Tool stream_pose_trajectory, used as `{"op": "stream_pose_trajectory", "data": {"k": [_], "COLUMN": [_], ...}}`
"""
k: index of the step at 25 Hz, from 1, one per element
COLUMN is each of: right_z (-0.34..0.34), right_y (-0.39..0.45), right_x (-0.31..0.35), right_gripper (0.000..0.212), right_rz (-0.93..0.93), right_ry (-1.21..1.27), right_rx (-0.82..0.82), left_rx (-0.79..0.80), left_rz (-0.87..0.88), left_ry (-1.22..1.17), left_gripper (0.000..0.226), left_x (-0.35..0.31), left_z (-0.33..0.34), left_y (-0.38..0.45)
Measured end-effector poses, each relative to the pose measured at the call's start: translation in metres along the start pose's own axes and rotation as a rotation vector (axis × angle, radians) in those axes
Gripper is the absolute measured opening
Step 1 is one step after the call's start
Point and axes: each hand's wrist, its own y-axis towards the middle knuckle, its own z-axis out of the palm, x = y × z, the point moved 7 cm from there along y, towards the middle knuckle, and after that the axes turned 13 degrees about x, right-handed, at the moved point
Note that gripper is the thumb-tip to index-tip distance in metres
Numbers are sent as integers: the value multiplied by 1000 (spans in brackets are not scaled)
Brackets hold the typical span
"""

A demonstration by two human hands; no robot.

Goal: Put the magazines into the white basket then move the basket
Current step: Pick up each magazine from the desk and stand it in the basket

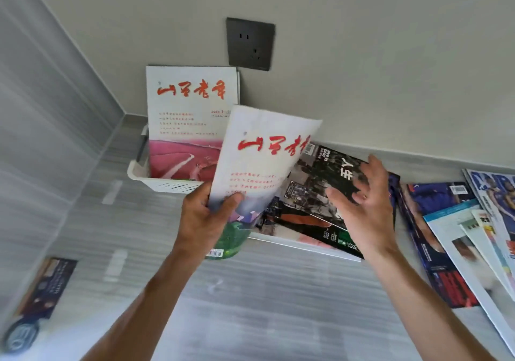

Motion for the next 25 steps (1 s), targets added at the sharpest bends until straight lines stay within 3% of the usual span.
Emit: {"op": "stream_pose_trajectory", "data": {"k": [2,4,7,10,13,15,18,21,25], "right_z": [33,68,104,149,175,182,169,162,164], "right_y": [7,14,28,27,13,9,19,41,85], "right_x": [-12,-12,-26,-40,-59,-64,-41,10,99], "right_gripper": [74,60,57,40,23,18,9,11,18], "right_rz": [152,179,278,507,520,513,391,152,-151], "right_ry": [334,417,255,219,33,165,362,231,148], "right_rx": [194,324,380,648,802,742,497,404,295], "left_rx": [-39,-36,26,99,215,225,2,-156,-285], "left_rz": [0,-18,-61,-96,-145,-160,-184,-172,6], "left_ry": [-236,-360,-438,-526,-539,-547,-435,-233,-89], "left_gripper": [36,41,44,51,44,41,36,42,45], "left_x": [-5,-3,9,24,31,34,42,28,-39], "left_z": [-24,-44,-62,-70,-67,-72,-105,-134,-168], "left_y": [2,3,2,-5,-13,-13,-4,13,62]}}
